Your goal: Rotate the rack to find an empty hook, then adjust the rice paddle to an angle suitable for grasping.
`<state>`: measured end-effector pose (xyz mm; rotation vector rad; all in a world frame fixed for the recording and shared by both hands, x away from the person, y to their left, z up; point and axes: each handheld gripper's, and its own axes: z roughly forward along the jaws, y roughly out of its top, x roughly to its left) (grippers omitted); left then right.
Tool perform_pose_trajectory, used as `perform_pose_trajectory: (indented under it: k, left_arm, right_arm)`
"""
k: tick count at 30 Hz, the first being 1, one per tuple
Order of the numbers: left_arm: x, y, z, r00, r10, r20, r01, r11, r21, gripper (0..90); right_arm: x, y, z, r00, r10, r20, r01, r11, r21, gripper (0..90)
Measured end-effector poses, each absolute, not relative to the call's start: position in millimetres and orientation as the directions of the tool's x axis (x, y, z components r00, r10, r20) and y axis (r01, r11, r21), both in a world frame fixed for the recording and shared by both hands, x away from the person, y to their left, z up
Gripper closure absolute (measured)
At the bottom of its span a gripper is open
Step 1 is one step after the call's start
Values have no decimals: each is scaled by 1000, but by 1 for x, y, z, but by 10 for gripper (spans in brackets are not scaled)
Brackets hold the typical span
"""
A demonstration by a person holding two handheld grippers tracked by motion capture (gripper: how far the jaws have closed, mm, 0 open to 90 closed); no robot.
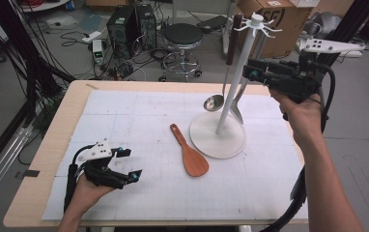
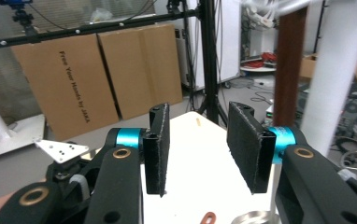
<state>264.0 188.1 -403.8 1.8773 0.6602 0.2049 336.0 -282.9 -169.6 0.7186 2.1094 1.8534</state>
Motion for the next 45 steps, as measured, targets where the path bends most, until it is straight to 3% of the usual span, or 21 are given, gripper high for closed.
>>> perform_pose_trajectory:
  k: [6, 32, 38, 45]
  left_arm:
    - [264, 188, -403, 832, 530, -163, 344, -264, 901, 137]
    - [263, 187, -406, 832, 530, -162, 351, -277, 895, 136]
    - [262, 185, -405, 831, 533, -157, 348, -280, 895, 137]
    - [262, 184, -405, 831, 535, -154, 348, -282, 894, 136]
  right_arm:
    - [333, -280, -188, -850, 504, 153, 222, 80, 972, 538]
    - [324, -248, -245, -877, 439, 195, 283, 142, 949, 493]
    - [319, -244, -257, -876, 439, 200, 296, 164, 941, 509]
    - [313, -236, -280, -878, 434, 203, 320, 215, 923, 600]
